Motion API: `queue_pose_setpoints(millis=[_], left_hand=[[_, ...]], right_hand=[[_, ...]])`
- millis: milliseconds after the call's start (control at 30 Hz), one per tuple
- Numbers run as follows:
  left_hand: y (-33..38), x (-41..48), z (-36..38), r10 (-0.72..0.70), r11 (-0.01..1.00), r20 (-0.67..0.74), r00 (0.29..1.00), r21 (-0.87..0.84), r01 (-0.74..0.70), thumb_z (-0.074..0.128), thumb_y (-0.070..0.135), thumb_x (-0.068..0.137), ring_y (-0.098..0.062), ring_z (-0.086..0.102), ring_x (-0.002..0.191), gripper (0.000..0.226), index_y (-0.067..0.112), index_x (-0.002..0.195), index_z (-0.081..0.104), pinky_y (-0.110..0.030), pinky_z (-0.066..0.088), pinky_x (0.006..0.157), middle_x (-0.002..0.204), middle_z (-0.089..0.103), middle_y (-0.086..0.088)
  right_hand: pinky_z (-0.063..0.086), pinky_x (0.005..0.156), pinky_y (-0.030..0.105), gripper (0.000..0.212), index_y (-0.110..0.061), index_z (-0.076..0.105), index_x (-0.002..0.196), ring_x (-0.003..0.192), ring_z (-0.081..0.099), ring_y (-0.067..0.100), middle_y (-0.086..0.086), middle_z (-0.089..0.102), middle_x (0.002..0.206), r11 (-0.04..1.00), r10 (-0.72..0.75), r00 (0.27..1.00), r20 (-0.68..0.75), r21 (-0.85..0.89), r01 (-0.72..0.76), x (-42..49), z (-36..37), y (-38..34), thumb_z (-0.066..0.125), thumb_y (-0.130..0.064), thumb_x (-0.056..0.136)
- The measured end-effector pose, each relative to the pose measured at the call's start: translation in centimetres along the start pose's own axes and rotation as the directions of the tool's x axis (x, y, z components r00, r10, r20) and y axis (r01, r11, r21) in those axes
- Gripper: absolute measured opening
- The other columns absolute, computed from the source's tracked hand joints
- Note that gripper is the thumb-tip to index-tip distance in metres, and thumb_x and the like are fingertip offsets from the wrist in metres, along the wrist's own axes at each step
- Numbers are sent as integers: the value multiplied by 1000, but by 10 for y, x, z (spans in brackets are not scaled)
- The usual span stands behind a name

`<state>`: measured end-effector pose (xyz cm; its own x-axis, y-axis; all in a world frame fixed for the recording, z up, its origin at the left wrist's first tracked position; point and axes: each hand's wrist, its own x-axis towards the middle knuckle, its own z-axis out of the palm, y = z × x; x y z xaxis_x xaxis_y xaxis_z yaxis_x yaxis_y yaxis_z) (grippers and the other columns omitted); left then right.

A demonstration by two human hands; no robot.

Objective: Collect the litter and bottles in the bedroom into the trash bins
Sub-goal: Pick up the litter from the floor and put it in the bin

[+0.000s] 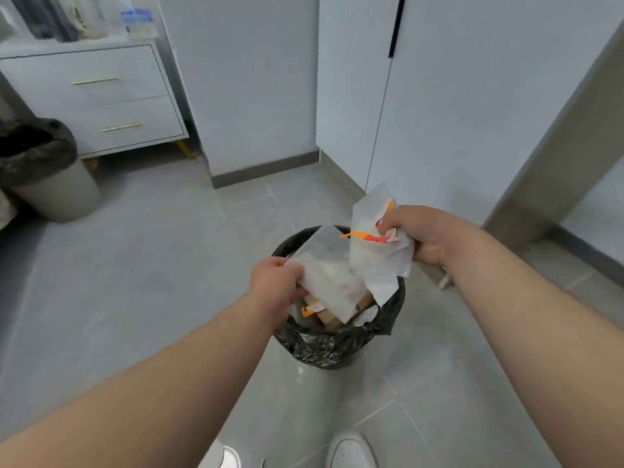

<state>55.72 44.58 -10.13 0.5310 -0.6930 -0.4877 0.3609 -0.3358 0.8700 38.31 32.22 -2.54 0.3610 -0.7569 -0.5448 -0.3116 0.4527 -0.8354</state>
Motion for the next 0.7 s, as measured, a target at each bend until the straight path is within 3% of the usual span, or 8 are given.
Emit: queue_pose_setpoints(millis=[100,200,300,367,467,533,600,700], left_hand=[[-16,11,-2,46,973,25,999,227,-51,58,3,84,-35,65,82,13,7,74,52,-47,58,77,88,56,-19],[-13,11,-15,88,930,52,995,353,-101,64,17,81,-21,49,76,21,19,70,46,-38,46,71,79,46,-10],[0,4,-38,152,917,49,987,366,-159,60,24,84,-22,52,76,12,18,80,51,-37,48,76,82,52,-10],[7,0,-59,142,928,29,989,343,-144,57,25,89,-23,54,78,15,11,94,56,-39,51,79,88,56,-10],[7,-1,-86,152,910,76,985,379,-170,52,24,91,-22,51,79,20,6,94,58,-35,44,71,87,55,-9],[-3,5,-94,212,695,165,963,668,-267,54,32,90,-23,58,98,35,11,117,59,-31,44,83,107,62,-4],[-19,11,-92,192,461,354,915,791,-403,59,42,86,-20,46,128,59,18,138,43,-29,37,101,138,49,1],[-44,17,-80,148,464,485,862,735,-494,63,60,72,-16,18,147,97,28,151,15,-37,26,117,159,17,4]], right_hand=[[57,67,36,21,-8,60,96,69,64,26,14,65,86,1000,0,999,32,-30,1,10,4,10,53,4,81],[56,76,40,29,-9,60,107,80,65,28,15,66,95,994,-16,998,56,-104,22,21,19,21,62,2,80],[47,68,32,45,-17,52,118,81,55,24,12,57,101,949,-32,999,-15,-316,25,34,39,41,71,-11,77],[46,72,33,69,-16,39,134,88,55,25,13,55,118,825,-89,988,-124,-565,3,43,51,57,74,-25,75],[44,96,39,86,-18,27,146,120,47,36,19,41,139,528,-187,973,-134,-849,-15,49,69,77,68,-41,74],[38,104,42,77,-22,31,145,127,40,39,19,38,142,398,-279,960,-29,-913,88,48,82,86,60,-47,78],[29,111,42,70,-25,30,146,136,31,37,16,31,150,266,-286,953,103,-947,182,48,90,93,50,-52,84],[24,112,44,67,-27,24,149,138,25,40,18,23,154,148,-117,983,145,-976,161,53,92,103,38,-55,90]])
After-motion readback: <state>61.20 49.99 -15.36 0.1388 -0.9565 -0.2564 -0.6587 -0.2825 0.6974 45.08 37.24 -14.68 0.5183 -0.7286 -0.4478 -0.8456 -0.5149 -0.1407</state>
